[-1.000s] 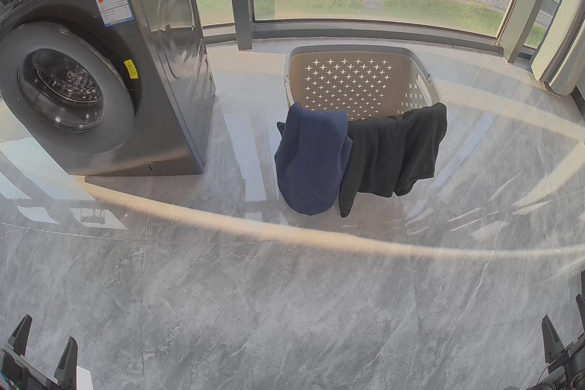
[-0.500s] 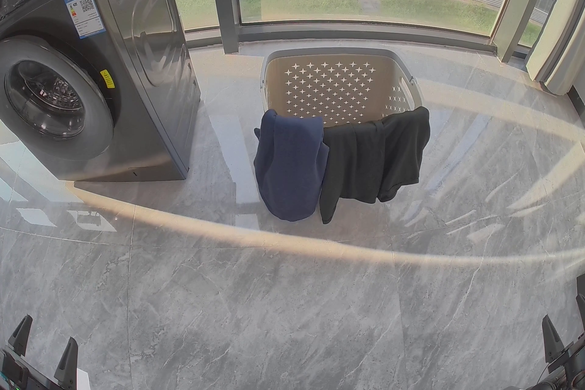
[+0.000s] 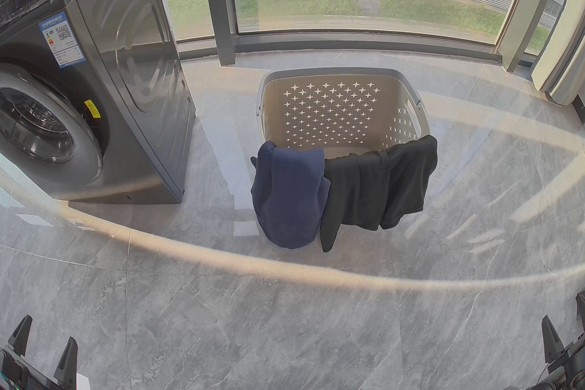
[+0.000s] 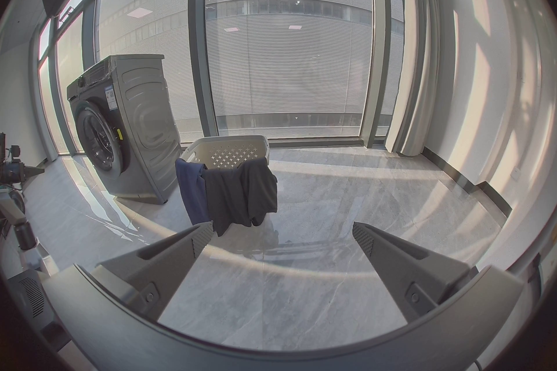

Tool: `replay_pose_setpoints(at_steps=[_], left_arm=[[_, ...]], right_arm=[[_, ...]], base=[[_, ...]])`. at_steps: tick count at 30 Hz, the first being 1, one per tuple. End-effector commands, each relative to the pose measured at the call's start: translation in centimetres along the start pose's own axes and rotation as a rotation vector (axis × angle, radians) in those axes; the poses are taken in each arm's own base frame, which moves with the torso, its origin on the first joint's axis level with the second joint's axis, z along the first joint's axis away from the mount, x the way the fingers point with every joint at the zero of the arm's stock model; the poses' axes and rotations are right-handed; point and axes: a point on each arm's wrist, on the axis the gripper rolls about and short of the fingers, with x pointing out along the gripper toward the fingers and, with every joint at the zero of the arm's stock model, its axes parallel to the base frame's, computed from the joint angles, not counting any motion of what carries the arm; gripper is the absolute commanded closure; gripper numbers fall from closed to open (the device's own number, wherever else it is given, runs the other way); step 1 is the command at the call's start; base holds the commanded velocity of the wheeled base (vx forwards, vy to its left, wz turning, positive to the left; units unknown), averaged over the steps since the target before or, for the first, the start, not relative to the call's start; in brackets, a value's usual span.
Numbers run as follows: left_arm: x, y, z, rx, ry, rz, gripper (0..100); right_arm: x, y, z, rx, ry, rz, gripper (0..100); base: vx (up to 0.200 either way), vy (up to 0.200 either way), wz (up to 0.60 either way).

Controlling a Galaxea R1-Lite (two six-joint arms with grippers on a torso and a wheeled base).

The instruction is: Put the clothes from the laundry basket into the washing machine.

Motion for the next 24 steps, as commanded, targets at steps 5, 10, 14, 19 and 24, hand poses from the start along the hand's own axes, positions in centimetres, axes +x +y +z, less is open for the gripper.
replay_pose_setpoints(at_steps=[5, 10, 14, 19, 24], left_arm=[[0.03, 0.02, -0.52, -0.002, 0.005, 0.001, 0], [0.03, 0.02, -0.52, -0.001, 0.005, 0.001, 0], [0.03, 0.02, -0.52, -0.001, 0.005, 0.001, 0], [0.03, 0.02, -0.52, -0.001, 0.005, 0.001, 0], [0.03, 0.02, -0.52, -0.002, 0.005, 0.001, 0]], right_arm=[[-0.02, 0.0, -0.5, 0.0, -0.001, 0.0, 0], [-0.02, 0.0, -0.5, 0.0, -0.001, 0.0, 0], [-0.02, 0.0, -0.5, 0.0, -0.001, 0.0, 0], [-0.02, 0.0, -0.5, 0.0, -0.001, 0.0, 0], [-0.02, 0.0, -0.5, 0.0, -0.001, 0.0, 0]], base=[[0.08, 0.0, 0.0], [0.0, 0.0, 0.0], [0.0, -0.15, 0.0], [0.0, -0.2, 0.0], [0.0, 0.0, 0.0]])
